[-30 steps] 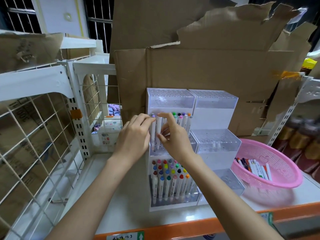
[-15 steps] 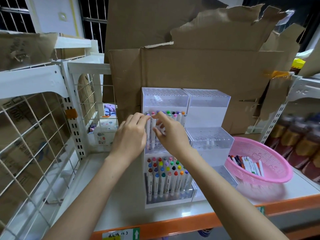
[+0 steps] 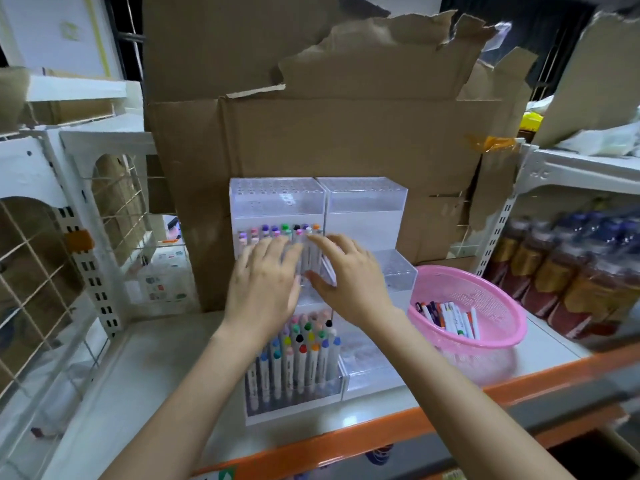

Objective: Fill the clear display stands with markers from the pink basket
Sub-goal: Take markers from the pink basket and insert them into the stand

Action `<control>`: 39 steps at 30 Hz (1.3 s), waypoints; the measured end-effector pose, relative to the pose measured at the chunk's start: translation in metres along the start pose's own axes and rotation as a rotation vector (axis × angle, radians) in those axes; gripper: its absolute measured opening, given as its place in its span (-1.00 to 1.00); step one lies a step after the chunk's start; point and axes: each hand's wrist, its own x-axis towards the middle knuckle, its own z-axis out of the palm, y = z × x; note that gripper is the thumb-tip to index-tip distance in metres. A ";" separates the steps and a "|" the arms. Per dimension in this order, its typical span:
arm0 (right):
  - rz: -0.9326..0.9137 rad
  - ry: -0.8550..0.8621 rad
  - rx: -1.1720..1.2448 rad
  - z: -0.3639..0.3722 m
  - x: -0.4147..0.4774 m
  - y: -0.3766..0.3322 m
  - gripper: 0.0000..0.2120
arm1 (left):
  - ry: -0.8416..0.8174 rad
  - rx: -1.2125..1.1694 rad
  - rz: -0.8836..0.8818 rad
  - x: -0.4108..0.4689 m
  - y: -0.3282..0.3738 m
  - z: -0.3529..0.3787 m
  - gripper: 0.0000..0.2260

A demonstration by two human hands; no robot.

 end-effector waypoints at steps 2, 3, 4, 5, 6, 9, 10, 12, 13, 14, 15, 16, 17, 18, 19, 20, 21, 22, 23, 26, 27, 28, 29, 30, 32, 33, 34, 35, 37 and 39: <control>0.034 -0.026 -0.003 -0.008 -0.009 0.017 -0.49 | -0.022 -0.041 0.047 0.003 0.018 0.009 -0.55; 0.052 -0.036 -0.014 -0.013 -0.014 0.027 -0.51 | -0.033 -0.065 0.066 0.005 0.029 0.015 -0.55; 0.071 -0.041 -0.029 -0.017 -0.019 0.037 -0.52 | -0.038 -0.088 0.081 0.008 0.038 0.020 -0.55; 0.093 -0.044 -0.046 -0.022 -0.024 0.047 -0.53 | -0.037 -0.108 0.097 0.011 0.049 0.026 -0.54; 0.116 -0.049 -0.062 -0.027 -0.029 0.058 -0.52 | -0.036 -0.125 0.111 0.016 0.060 0.031 -0.54; 0.177 -0.078 -0.113 -0.045 -0.046 0.093 -0.49 | -0.048 -0.166 0.147 0.031 0.097 0.047 -0.58; 0.196 -0.095 -0.128 -0.052 -0.052 0.105 -0.48 | -0.050 -0.178 0.163 0.035 0.110 0.052 -0.61; 0.238 -0.129 -0.151 -0.064 -0.064 0.130 -0.47 | -0.059 -0.213 0.194 0.043 0.135 0.063 -0.63; 0.260 -0.141 -0.155 -0.068 -0.070 0.142 -0.47 | -0.068 -0.225 0.206 0.046 0.147 0.069 -0.62; 0.282 -0.152 -0.155 -0.072 -0.075 0.153 -0.47 | -0.086 -0.230 0.216 0.049 0.159 0.075 -0.60; 0.302 -0.160 -0.153 -0.075 -0.080 0.165 -0.47 | -0.095 -0.228 0.230 0.050 0.170 0.080 -0.60; 0.317 -0.167 -0.154 -0.076 -0.086 0.176 -0.47 | -0.098 -0.228 0.242 0.052 0.182 0.085 -0.64; 0.329 -0.180 -0.158 -0.078 -0.090 0.187 -0.47 | -0.097 -0.240 0.256 0.052 0.192 0.091 -0.67; 0.336 -0.195 -0.163 -0.079 -0.095 0.197 -0.48 | -0.102 -0.259 0.268 0.053 0.202 0.097 -0.68; 0.342 -0.206 -0.164 -0.080 -0.098 0.206 -0.48 | -0.115 -0.277 0.284 0.055 0.210 0.104 -0.68; 0.349 -0.213 -0.159 -0.080 -0.102 0.215 -0.49 | -0.136 -0.289 0.294 0.056 0.217 0.111 -0.69; 0.359 -0.222 -0.153 -0.080 -0.105 0.224 -0.49 | -0.160 -0.290 0.305 0.057 0.223 0.118 -0.71; 0.368 -0.234 -0.151 -0.080 -0.108 0.232 -0.50 | -0.188 -0.291 0.308 0.059 0.228 0.125 -0.72; 0.379 -0.255 -0.151 -0.079 -0.110 0.240 -0.50 | -0.219 -0.294 0.303 0.061 0.232 0.132 -0.73; 0.399 -0.338 -0.143 -0.072 -0.114 0.261 -0.51 | -0.324 -0.312 0.251 0.067 0.243 0.148 -0.74; 0.407 -0.369 -0.131 -0.068 -0.115 0.268 -0.51 | -0.346 -0.307 0.230 0.069 0.246 0.154 -0.76; 0.412 -0.398 -0.118 -0.065 -0.115 0.274 -0.51 | -0.385 -0.299 0.208 0.070 0.249 0.159 -0.78; 0.411 -0.422 -0.108 -0.062 -0.115 0.279 -0.52 | -0.431 -0.281 0.186 0.072 0.251 0.164 -0.78; 0.406 -0.445 -0.105 -0.057 -0.114 0.284 -0.52 | -0.501 -0.257 0.163 0.075 0.254 0.169 -0.77; 0.396 -0.485 -0.104 -0.047 -0.111 0.293 -0.53 | -0.622 -0.191 0.104 0.080 0.257 0.180 -0.73; 0.391 -0.509 -0.105 -0.041 -0.110 0.296 -0.54 | -0.671 -0.167 0.078 0.083 0.259 0.186 -0.72; 0.389 -0.537 -0.108 -0.036 -0.109 0.299 -0.55 | -0.698 -0.160 0.052 0.085 0.262 0.192 -0.71; 0.395 -0.567 -0.113 -0.031 -0.108 0.302 -0.57 | -0.718 -0.157 0.025 0.087 0.264 0.200 -0.72; 0.412 -0.622 -0.122 -0.023 -0.106 0.308 -0.59 | -0.739 -0.148 -0.027 0.089 0.269 0.210 -0.72; 0.424 -0.662 -0.124 -0.017 -0.102 0.315 -0.61 | -0.756 -0.098 -0.048 0.089 0.271 0.217 -0.71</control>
